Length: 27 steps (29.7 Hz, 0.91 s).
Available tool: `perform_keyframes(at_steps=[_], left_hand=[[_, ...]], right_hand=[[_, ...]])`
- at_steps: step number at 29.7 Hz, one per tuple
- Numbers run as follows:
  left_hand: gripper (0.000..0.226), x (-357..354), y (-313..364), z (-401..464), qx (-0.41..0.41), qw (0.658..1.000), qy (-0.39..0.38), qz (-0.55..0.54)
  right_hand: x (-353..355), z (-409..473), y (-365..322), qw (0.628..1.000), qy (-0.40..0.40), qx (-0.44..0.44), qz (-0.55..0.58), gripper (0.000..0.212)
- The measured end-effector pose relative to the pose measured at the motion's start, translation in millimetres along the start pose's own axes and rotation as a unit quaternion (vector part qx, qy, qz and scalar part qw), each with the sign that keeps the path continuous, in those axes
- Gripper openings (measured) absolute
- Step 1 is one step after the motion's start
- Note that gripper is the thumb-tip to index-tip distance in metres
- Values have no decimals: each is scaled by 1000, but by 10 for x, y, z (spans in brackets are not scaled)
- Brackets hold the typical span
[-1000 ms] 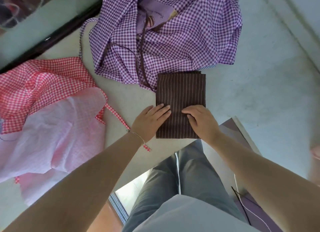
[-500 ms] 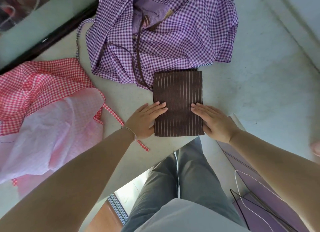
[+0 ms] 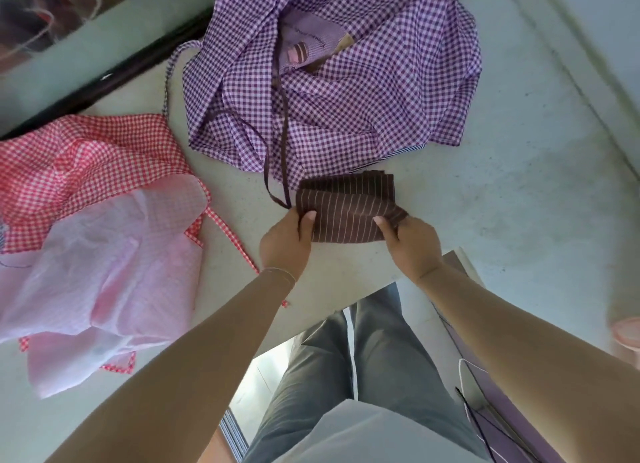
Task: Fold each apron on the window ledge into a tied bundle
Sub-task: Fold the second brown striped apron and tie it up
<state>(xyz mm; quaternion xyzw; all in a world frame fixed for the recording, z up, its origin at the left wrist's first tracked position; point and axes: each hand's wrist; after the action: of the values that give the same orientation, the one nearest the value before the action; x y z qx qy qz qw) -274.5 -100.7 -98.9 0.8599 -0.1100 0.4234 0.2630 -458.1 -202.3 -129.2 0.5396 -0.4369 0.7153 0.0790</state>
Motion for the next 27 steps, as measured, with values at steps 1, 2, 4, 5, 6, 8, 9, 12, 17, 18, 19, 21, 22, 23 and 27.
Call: perform_keyframes(at_steps=[1, 2, 4, 5, 6, 8, 9, 12, 17, 18, 19, 21, 22, 23, 27], left_hand=[[40, -20, 24, -6, 15, 1000, 13, 11], [40, -41, 49, 8, 30, 999, 20, 17], [40, -66, 106, 38, 62, 998, 21, 4], [40, -86, 119, 55, 80, 997, 19, -12], [40, -105, 123, 69, 95, 995, 19, -24], [39, -142, 124, 97, 121, 992, 22, -31], [38, -153, 133, 107, 136, 990, 24, -36], [29, -167, 177, 142, 190, 976, 18, -103], [46, -309, 170, 59, -50, 969, 215, 110], [49, -374, 208, 28, -124, 959, 204, 153], [53, -443, 260, -10, -165, 957, 160, 179], [59, -564, 322, -78, -149, 967, 75, 194], [59, -625, 300, -86, -126, 971, 54, 198], [60, -664, 258, -78, -113, 971, 52, 206], [61, -691, 212, -12, -110, 964, 41, 239]], right_hand=[[5, 38, -16, 998, -42, -54, 15, 67], [6, 82, -17, 993, -75, -94, 18, 60], [0, 170, -9, 988, -112, -108, -12, 51], [9, 224, -17, 986, -125, -101, -33, 50], [7, 272, -20, 985, -135, -99, -50, 50], [-2, 369, -22, 976, -173, -111, -66, 50], [2, 422, -22, 971, -193, -121, -70, 51], [1, 525, -1, 959, -234, -154, -44, 52], [39, 596, 20, 947, -268, -175, -27, 50], [41, 607, 12, 948, -265, -172, -31, 50], [40, 624, 12, 948, -265, -174, -26, 51], [28, 619, 7, 939, -275, -204, 37, 50], [18, 605, 19, 926, -272, -238, 108, 49], [22, 589, 38, 906, -260, -279, 181, 46], [207, 446, 99, 994, -71, -72, 37, 30]])
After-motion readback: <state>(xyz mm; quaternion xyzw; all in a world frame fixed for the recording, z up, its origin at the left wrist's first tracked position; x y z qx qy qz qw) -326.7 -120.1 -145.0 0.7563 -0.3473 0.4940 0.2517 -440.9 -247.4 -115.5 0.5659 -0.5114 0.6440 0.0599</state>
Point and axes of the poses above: each hand's wrist, its own z-axis towards the middle knuckle, its own x-axis out of the back of the hand, y = z × x, and after that the axes turned 13 degrees about x, right-handed
